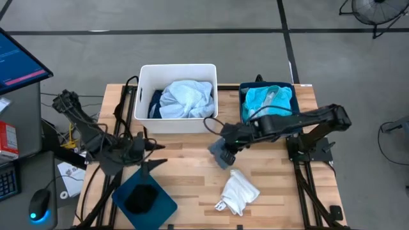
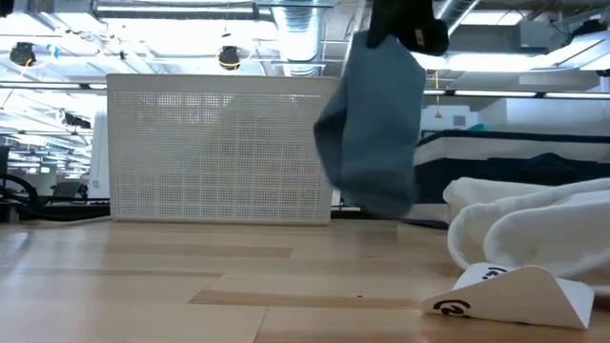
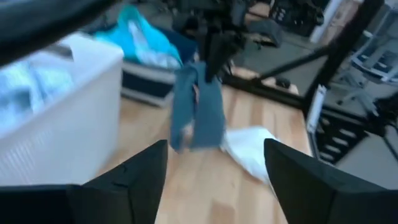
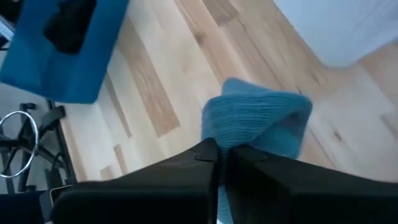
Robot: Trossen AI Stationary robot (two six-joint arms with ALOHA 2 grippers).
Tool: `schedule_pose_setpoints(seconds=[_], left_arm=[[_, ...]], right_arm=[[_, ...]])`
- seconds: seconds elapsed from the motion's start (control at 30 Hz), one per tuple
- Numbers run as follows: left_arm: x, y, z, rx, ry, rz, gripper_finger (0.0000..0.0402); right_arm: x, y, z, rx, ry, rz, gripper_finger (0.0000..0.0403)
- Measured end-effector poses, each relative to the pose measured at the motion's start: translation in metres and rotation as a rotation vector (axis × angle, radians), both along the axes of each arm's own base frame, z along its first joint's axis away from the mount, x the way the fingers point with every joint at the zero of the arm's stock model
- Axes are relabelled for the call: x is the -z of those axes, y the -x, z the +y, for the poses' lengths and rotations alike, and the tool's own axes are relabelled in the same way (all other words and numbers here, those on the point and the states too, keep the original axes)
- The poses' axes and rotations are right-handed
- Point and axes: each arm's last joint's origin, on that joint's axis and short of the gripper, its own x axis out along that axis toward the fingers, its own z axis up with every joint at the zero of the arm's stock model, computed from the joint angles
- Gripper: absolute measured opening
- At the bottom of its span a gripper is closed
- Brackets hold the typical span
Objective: Pick & Place Cloths
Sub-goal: Put the gray sock into the blue bin
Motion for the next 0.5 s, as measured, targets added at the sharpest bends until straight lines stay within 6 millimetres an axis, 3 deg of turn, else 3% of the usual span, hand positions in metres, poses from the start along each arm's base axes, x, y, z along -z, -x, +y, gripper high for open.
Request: schedule_pose_setpoints(seconds=[0.27, 0.5], left_arm=[[-0.011, -0.027, 0.027, -0.023, -0.079, -0.037, 0.0303], [-0.002, -0.060, 0.037, 0.032, -0.182, 0.007, 0.0322]], right_arm=[[-0.015, -0.012, 0.002, -0.044, 0.019, -0.073, 0.0001], [-0.020, -0.031, 0.003, -0.062, 0.029, -0.124, 0.0000]])
